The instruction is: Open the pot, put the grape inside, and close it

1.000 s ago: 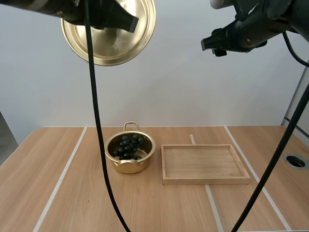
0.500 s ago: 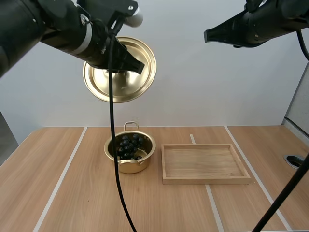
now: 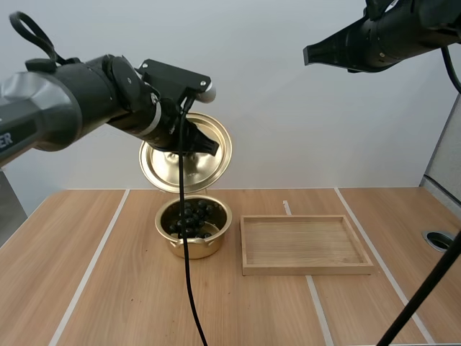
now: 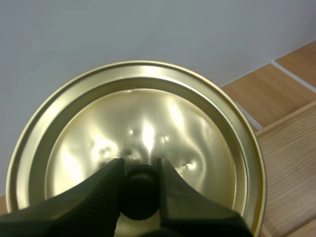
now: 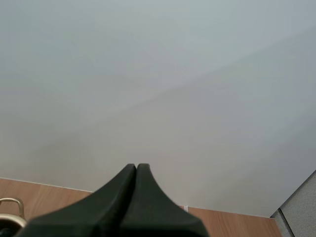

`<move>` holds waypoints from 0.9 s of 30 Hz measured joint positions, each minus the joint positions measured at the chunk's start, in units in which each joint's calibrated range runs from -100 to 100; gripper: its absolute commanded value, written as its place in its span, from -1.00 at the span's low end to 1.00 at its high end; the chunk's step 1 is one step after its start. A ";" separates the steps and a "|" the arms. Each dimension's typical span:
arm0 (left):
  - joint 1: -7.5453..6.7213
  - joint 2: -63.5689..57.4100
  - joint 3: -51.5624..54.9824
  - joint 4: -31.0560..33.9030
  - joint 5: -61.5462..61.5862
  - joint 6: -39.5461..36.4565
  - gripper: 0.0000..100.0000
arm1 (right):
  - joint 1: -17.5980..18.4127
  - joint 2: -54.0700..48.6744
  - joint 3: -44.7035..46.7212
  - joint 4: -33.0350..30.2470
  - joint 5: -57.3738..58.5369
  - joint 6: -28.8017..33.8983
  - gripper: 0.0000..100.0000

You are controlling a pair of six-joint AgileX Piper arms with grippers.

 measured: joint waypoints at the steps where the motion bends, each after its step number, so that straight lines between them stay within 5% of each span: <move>1: 0.00 0.71 0.65 -0.11 -1.09 0.08 -1.00 | 0.00 0.00 0.00 0.00 0.00 0.00 -1.00; 27: 0.00 20.68 0.06 0.72 -2.96 1.50 -1.00 | 0.00 0.00 0.00 0.00 0.86 0.00 -1.00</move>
